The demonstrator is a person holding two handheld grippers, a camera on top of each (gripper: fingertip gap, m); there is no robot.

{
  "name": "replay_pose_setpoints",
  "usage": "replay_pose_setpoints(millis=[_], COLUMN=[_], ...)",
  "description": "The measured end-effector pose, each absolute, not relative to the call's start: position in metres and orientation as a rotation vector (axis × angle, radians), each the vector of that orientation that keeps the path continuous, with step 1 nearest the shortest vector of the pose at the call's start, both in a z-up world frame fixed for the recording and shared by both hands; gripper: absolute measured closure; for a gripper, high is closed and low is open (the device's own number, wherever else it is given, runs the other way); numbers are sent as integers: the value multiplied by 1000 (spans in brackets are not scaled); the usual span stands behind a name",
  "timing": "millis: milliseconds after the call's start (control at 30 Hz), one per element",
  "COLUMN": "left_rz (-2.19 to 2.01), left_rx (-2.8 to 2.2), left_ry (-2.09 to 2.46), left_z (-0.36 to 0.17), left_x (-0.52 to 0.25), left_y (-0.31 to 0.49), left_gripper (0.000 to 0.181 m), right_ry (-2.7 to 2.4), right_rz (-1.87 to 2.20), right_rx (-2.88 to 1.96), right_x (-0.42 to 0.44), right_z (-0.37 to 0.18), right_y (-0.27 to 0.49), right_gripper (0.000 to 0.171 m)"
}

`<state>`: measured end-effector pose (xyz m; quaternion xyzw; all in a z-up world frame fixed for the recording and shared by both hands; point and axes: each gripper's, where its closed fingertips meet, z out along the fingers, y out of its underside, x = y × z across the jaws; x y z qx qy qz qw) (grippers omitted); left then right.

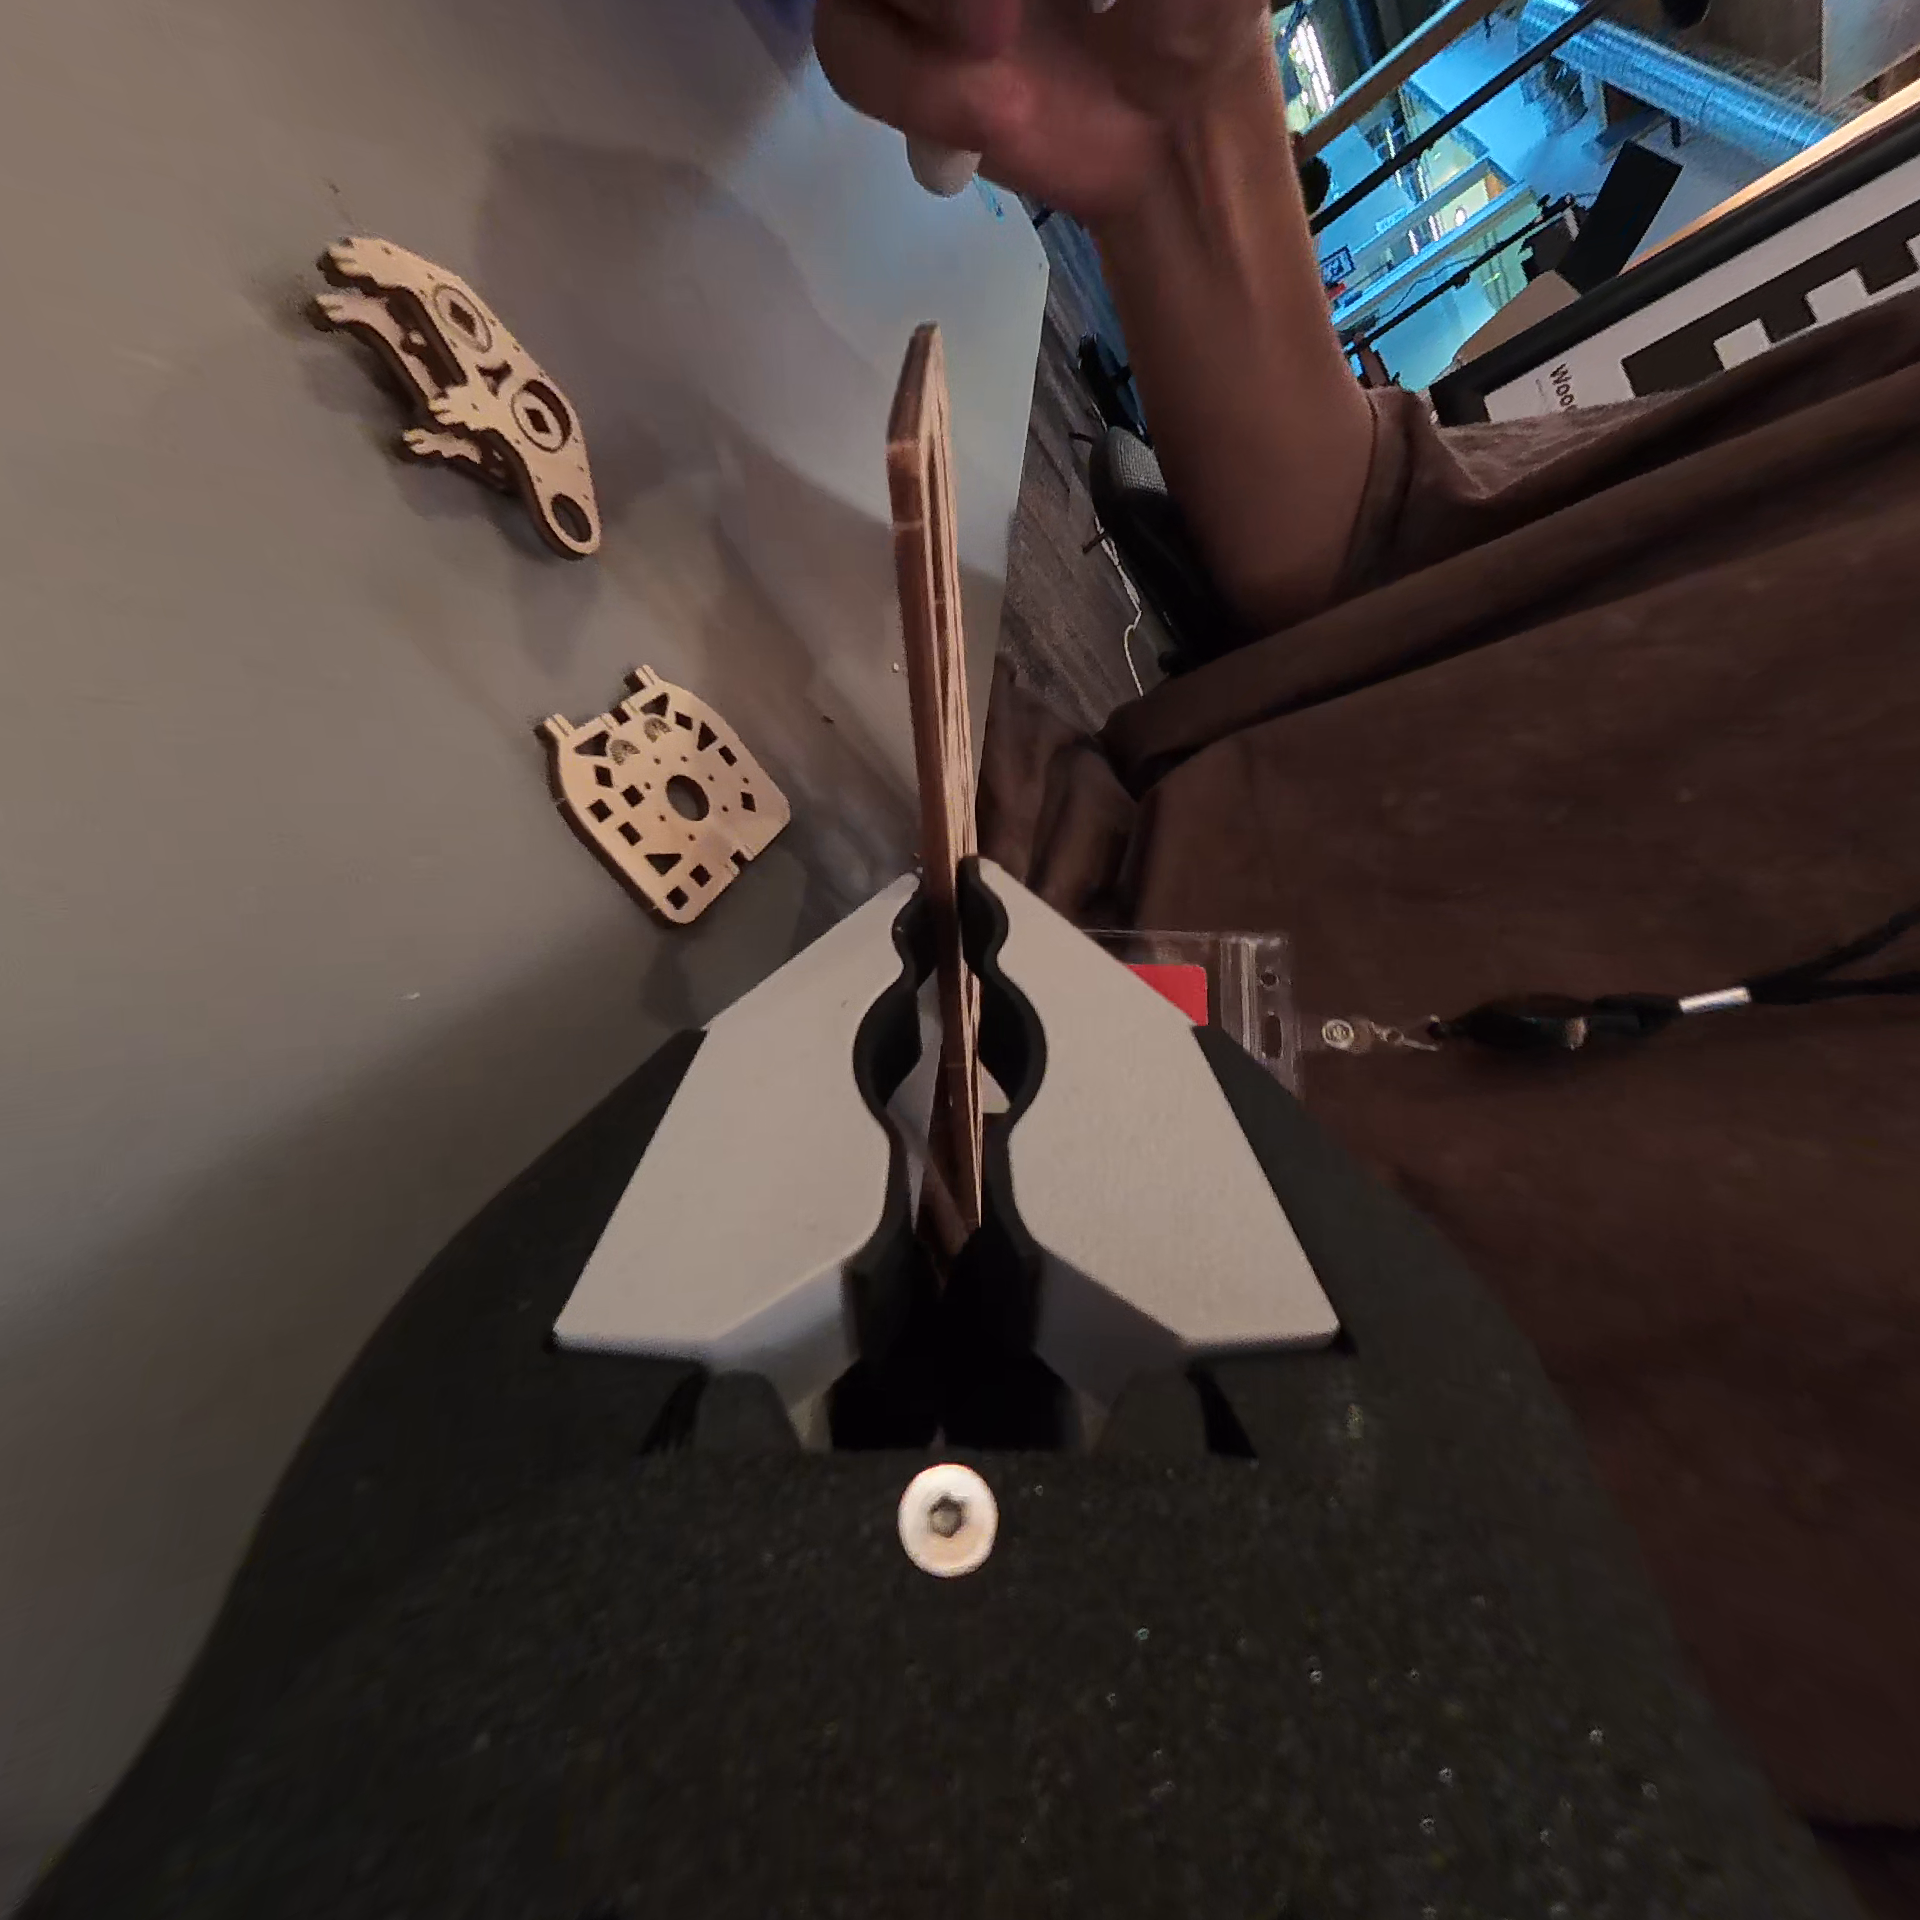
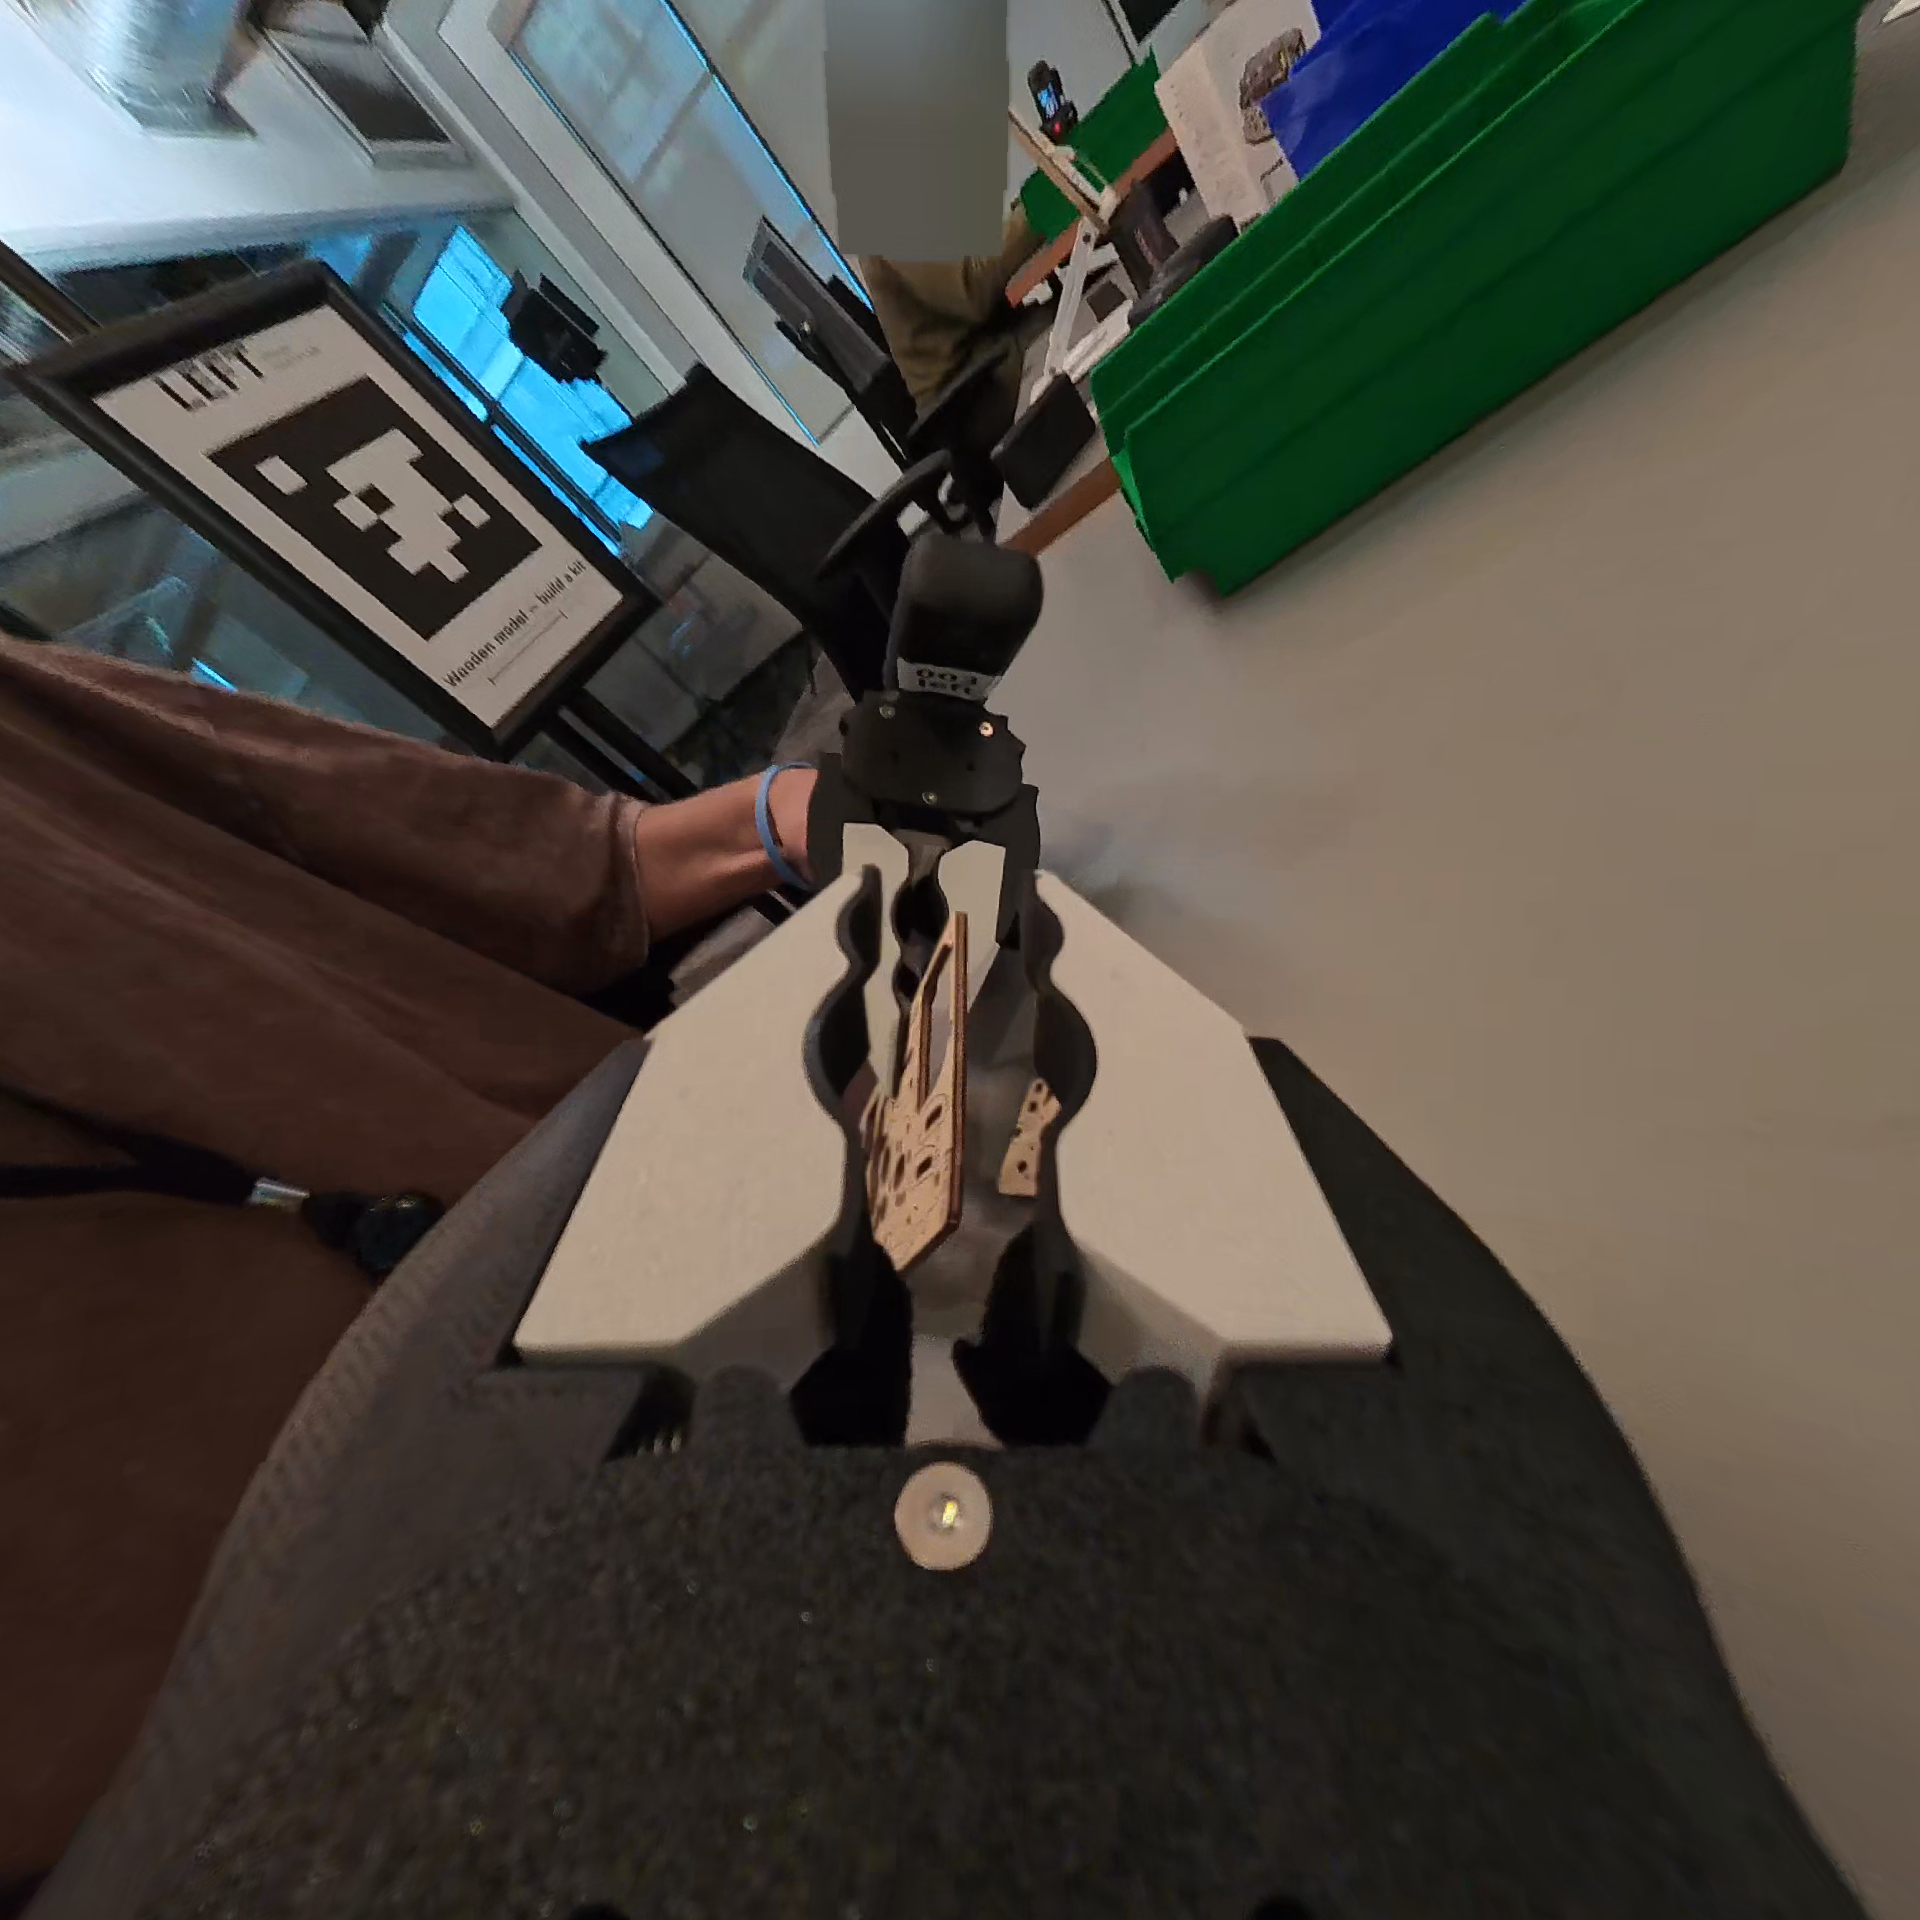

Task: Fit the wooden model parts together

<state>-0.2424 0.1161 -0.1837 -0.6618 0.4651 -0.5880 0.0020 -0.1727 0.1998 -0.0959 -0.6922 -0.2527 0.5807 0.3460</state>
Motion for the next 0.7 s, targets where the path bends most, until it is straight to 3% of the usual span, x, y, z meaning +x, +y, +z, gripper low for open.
replay_pose_setpoints(millis=[333,700], left_rz=[-1806,-1466], left_rx=[-2056,-2311], left_ry=[1259,1048], left_z=[-141,-95], left_x=[-264,-320], left_y=[138,263], left_gripper=[180,180], right_ry=[-626,-700], right_rz=[1446,1045], right_rx=[-1826,-1867], right_x=[-171,-164], right_z=[-96,-116], right_y=[200,198], right_gripper=[147,139])
